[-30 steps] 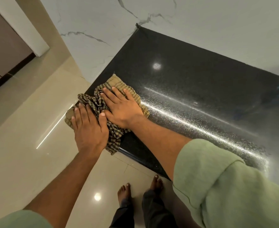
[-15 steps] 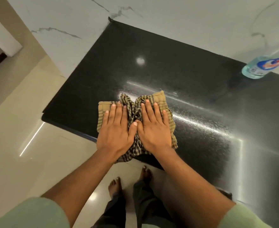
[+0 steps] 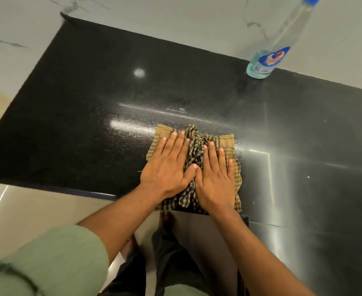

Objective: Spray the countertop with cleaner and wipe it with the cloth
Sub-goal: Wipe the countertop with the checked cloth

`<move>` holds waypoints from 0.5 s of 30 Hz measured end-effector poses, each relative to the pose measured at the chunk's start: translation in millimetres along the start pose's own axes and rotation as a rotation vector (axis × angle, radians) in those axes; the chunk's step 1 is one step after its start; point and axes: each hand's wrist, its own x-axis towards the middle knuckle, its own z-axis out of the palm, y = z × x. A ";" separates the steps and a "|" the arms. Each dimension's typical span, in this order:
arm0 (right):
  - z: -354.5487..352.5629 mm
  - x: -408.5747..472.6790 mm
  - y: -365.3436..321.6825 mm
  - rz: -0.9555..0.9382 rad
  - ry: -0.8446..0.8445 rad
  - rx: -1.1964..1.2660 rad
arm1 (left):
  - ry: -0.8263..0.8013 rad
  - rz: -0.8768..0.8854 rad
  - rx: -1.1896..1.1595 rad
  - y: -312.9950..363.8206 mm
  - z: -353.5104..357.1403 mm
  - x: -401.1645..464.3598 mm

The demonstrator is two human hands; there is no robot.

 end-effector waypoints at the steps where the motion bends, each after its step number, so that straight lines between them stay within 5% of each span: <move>1: -0.9 -0.9 6.7 0.023 0.006 -0.001 | -0.008 0.031 0.004 5.6 -0.1 6.4; 9: -4.4 0.0 17.9 0.081 0.014 0.019 | -0.019 0.131 0.017 14.0 -4.5 21.3; 15: -8.4 -3.8 18.2 0.094 0.014 0.074 | 0.170 0.041 -0.144 27.4 -2.8 -4.8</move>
